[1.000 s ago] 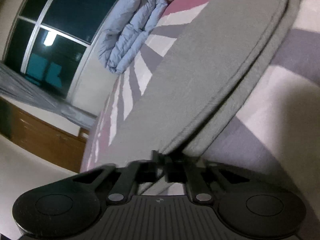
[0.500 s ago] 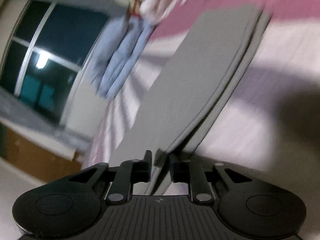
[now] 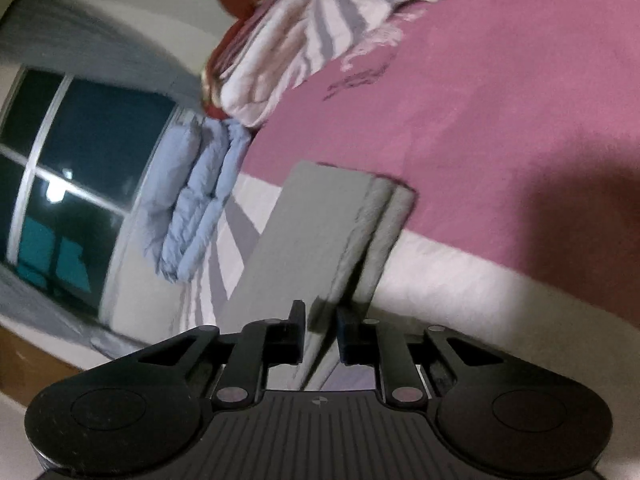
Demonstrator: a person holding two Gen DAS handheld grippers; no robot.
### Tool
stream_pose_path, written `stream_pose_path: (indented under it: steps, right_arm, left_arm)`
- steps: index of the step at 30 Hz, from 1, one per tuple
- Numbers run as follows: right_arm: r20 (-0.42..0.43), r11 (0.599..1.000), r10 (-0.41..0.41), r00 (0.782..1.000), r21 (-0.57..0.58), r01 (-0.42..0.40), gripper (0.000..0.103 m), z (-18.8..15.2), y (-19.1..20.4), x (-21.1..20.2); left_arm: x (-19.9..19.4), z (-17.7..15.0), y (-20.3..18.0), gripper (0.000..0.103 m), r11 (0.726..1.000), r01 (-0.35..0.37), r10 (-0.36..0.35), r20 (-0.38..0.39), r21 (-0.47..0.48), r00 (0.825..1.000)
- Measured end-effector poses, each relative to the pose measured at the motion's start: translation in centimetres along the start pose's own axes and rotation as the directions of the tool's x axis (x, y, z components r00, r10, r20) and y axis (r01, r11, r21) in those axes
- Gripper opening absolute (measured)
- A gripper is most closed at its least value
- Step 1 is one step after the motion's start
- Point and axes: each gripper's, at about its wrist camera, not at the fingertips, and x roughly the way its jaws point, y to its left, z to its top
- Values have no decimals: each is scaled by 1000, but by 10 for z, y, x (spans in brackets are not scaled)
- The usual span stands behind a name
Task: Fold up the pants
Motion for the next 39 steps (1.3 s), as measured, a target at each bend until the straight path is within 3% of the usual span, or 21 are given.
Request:
stream_pose_path:
  steps: [2,3,4,11,12,15,23,27,29,30,34,37,39]
  right_arm:
    - [8,1000,-2,1000,-1,2,16,5,0,3]
    - [12,999,-24,1000,-30,24,6,6,5,7]
    - [9,998,-42,999,-55,42,5,6,7,7]
    - [29,998,-26,999,-56,27,5,4,5,-8]
    - [52,998,-28,998,-55,31,9,5,6,-15]
    - [100,998,-22,995,-51,27,37,10,5,-24]
    - [104,997,-70,992,-36,74,37,21,9,-18]
    - [101,996,-17,995,-82,25,37,20,16,-21]
    - [88,995,-25,996,-95,34,24,23,17,-14]
    - [80,994,-29,996,-105,37,4,25,18,-10]
    - [103,987,0,995,-158,16,3,29,27,-9]
    - [86,986,-81,993,-140,92,4,33,17,-5]
    - [90,988,-79,993,-123,90,8,32,10,-13]
  left_arm:
    - [0,0,0,97,1000,-1,1,0,0,1000]
    - [0,0,0,97,1000,0,0,0,0,1000]
    - [0,0,0,97,1000,-1,1,0,0,1000]
    - [0,0,0,97,1000,0,0,0,0,1000]
    - [0,0,0,97,1000,1,-1,0,0,1000]
    - [1,0,-1,97,1000,0,0,0,0,1000]
    - [1,0,-1,97,1000,-1,1,0,1,1000]
    - [1,0,-1,97,1000,-1,1,-1,2,1000]
    - [1,-1,-1,97,1000,-4,4,0,3,1000]
    - [1,-1,-2,97,1000,-3,3,0,3,1000]
    - [1,-1,-1,97,1000,-3,3,-1,2,1000]
    - [1,-1,-2,97,1000,-5,5,0,4,1000]
    - [1,-1,-2,97,1000,-3,3,0,3,1000]
